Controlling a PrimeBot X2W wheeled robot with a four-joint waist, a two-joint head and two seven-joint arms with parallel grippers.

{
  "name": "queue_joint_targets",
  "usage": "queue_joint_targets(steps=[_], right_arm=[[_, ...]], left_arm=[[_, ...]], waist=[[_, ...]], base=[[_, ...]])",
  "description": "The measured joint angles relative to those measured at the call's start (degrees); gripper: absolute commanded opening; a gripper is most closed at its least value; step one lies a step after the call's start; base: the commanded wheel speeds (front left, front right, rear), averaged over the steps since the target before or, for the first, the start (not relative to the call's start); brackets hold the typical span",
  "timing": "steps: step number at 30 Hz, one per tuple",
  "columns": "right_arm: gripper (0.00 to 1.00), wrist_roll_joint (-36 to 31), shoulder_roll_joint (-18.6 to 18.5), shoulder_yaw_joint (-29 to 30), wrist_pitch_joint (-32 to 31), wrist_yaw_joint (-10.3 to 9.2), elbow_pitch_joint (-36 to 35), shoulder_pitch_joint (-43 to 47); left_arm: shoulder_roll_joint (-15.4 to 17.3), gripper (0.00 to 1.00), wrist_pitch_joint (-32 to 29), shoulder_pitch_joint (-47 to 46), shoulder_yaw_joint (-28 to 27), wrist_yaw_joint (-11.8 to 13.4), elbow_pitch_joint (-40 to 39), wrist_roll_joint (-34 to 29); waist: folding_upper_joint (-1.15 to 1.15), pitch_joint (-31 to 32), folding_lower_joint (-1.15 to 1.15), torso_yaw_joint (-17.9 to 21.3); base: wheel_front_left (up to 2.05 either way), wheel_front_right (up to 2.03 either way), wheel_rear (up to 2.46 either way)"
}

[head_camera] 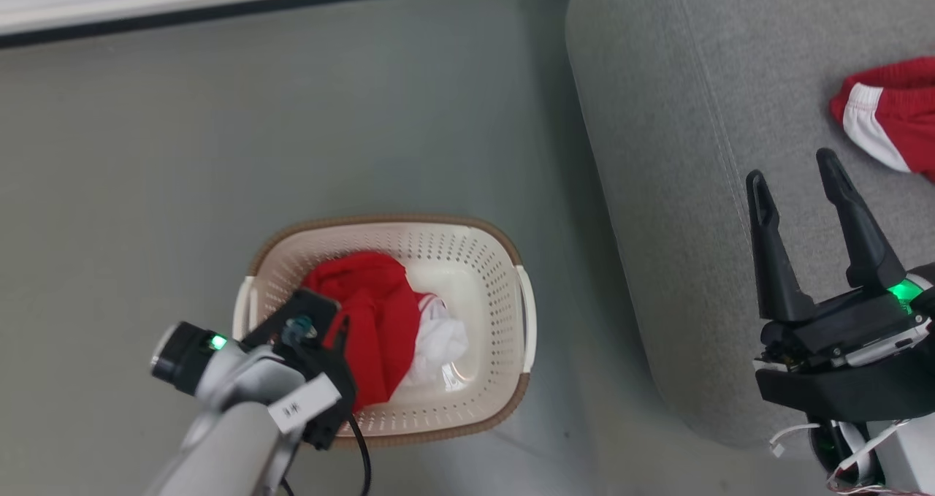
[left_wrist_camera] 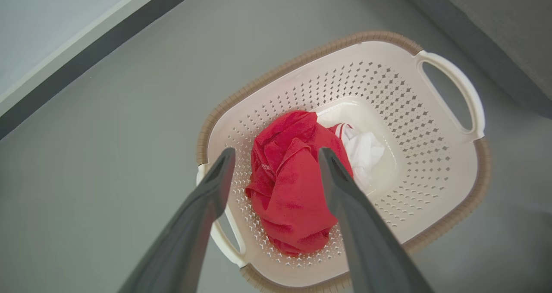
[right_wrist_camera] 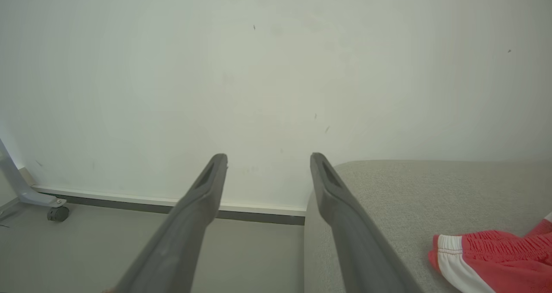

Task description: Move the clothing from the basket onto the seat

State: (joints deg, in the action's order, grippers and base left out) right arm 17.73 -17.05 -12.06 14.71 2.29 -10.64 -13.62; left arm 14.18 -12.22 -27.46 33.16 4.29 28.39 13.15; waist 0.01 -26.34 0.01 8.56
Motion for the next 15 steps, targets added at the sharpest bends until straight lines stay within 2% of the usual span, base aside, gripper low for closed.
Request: queue_joint_targets(steps=[4,12,15], right_arm=[[1.0,1.1,0.4,1.1,0.0,0.33,-0.4,-1.0],[1.0,2.0,0.9,2.9,0.0,0.98,-1.1,-2.6],[1.0,2.7,2.1,2.9,0.0,1.33,-1.6,-5.0]], left_arm=[[1.2,1.0,-3.0,-3.2,-0.2,0.3,2.3,-0.9],[0.1,1.0,-8.6,-11.4,2.5,0.2,5.4,-4.8],[1.5,1.0,-10.5,-12.6,2.5,0.2,7.1,-6.4]], waist=[[0.0,-3.3,0.0,1.4],[0.0,-10.1,0.0,3.7],[0.0,-12.8,0.0,4.4]], base=[[0.0,0.0,0.0],[0.0,0.0,0.0],[0.0,0.0,0.0]])
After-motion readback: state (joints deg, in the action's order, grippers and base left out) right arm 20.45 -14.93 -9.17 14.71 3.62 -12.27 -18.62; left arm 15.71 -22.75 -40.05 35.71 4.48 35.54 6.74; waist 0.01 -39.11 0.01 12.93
